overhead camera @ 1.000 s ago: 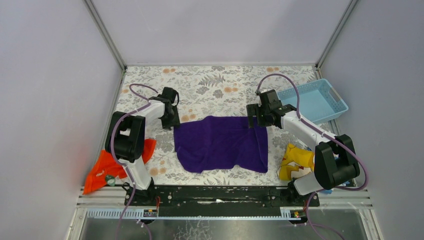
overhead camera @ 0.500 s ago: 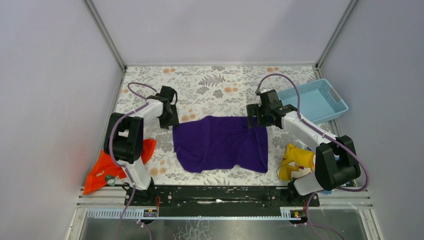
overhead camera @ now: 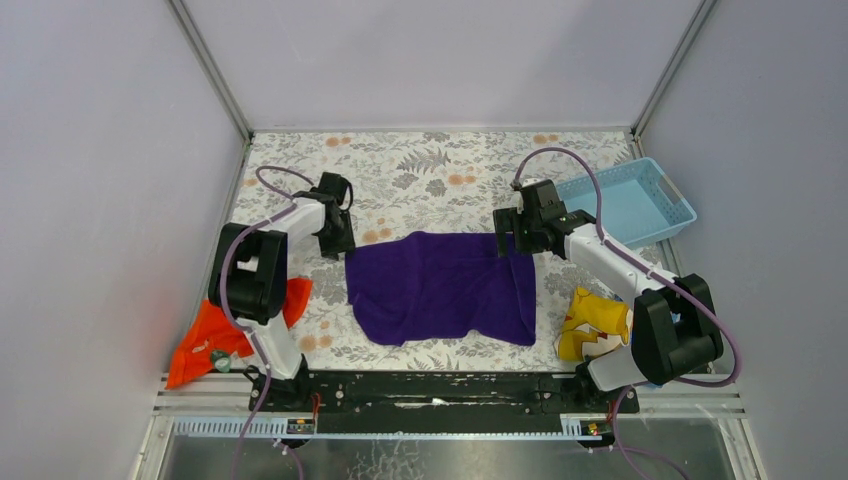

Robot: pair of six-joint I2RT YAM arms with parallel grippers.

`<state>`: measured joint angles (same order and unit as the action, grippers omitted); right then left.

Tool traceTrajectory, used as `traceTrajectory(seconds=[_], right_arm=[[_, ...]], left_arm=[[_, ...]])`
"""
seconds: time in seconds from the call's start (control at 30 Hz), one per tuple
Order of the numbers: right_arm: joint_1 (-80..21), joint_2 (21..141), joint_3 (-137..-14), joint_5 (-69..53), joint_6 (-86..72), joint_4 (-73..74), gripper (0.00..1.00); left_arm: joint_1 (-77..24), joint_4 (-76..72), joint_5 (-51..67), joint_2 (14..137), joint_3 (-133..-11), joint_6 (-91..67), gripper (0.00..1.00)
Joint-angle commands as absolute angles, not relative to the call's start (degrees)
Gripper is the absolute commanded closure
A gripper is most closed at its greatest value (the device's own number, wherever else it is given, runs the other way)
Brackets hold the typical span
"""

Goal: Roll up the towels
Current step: Flatten out the towel at the center of the board.

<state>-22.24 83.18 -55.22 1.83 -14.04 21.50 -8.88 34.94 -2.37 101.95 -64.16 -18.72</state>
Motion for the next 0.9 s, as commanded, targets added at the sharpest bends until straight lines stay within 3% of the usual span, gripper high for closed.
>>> traceTrajectory(seconds=[0.0,0.27,0.5,0.67,0.87], right_arm=[[-22.5,81.7,-55.0,0.4,-14.0,20.4,0.03],[-22.5,82.8,-55.2,1.0,-13.7,19.9,0.03],[-22.5,85.9,-56.7,4.5,-12.8,20.8,0.05],[-22.5,89.5,-59.0,6.0,-12.6,21.9,0.17],[-23.5,94.7,-64.7,7.6,-15.1,22.9,0.32]], left_arm=[[-8.4,35.1,-1.8,104.6,-66.2,-17.7,0.67],[-9.5,36.2,-4.1,110.2,-66.6,-18.2,0.73],[-9.5,37.7,-6.7,111.3,-67.0,-17.6,0.86],[-9.5,38.5,-10.6,109.8,-66.7,-16.8,1.00],[-9.3,39.5,-14.0,109.0,-67.0,-16.3,1.00]])
